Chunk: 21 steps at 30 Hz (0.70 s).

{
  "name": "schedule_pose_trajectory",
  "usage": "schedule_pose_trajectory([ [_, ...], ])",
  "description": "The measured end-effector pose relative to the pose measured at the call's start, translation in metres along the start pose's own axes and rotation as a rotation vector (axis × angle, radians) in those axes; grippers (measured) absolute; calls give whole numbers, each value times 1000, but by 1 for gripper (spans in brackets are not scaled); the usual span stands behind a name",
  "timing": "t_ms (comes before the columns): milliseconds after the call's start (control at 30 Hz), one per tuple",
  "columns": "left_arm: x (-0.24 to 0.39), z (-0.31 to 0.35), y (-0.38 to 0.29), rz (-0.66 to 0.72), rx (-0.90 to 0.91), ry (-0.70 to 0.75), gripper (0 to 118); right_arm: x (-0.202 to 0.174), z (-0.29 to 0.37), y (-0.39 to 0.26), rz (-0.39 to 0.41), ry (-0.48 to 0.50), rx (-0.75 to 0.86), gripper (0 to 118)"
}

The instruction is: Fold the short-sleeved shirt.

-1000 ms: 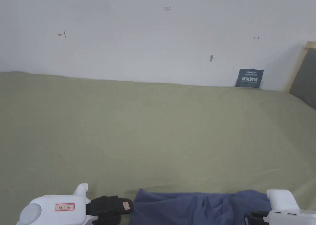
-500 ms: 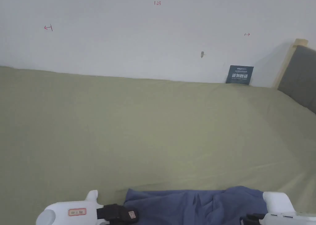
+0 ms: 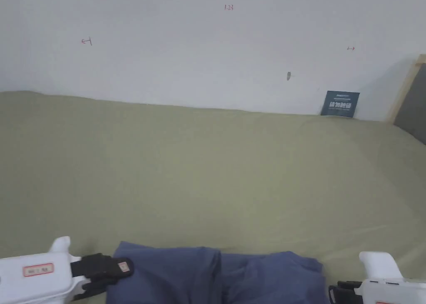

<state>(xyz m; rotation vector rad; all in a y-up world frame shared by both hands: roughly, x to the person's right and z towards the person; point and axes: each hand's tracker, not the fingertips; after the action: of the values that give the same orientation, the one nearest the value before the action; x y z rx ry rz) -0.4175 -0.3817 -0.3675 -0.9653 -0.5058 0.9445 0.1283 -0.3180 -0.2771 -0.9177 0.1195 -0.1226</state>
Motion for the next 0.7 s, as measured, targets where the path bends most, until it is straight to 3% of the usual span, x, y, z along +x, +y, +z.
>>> schedule_pose_trajectory([
  [133, 15, 47, 8, 17, 81, 130, 8, -12, -3, 2, 26, 18, 4, 7],
  [300, 72, 36, -2, -15, 101, 100, 9, -21, -3, -1, 51, 44, -4, 7],
  [467, 140, -35, -24, -170, 14, 60, 9, -13, 6, -4, 59, 44, -1, 7],
  [700, 169, -152, -62, -244, -198, 22, 9, 18, 15, -9, 1, 13, 12, 7],
])
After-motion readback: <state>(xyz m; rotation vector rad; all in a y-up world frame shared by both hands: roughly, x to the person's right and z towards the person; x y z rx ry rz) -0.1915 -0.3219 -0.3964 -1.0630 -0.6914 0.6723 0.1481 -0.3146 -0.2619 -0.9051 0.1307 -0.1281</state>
